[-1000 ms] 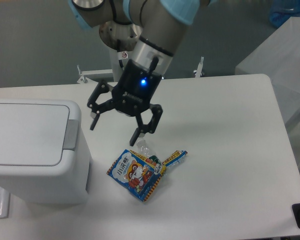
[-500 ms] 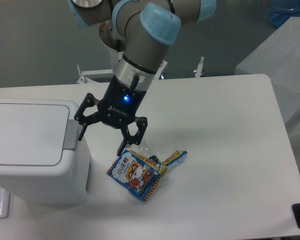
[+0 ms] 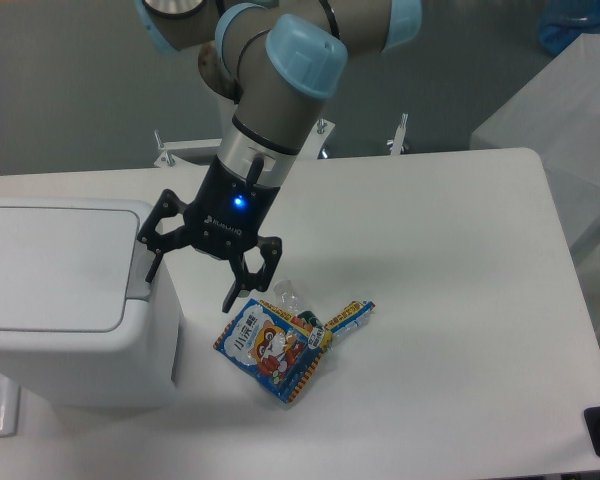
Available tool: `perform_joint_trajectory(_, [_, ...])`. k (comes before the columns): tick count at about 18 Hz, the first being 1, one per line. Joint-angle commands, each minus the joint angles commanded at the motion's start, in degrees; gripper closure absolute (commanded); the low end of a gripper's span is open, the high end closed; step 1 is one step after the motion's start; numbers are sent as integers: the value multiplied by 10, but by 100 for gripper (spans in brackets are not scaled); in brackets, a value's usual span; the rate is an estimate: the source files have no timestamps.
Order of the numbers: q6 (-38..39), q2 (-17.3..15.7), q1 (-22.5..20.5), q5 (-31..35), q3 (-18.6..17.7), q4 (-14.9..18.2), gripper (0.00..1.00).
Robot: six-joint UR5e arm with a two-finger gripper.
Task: Open the trash can
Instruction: 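Push the lid edge with the gripper to swing the lid open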
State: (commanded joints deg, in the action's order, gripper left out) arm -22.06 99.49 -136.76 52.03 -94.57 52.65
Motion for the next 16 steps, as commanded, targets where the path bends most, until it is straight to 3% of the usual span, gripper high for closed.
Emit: perform_joint_trajectory(16, [0,2,1,8,-4,0,0])
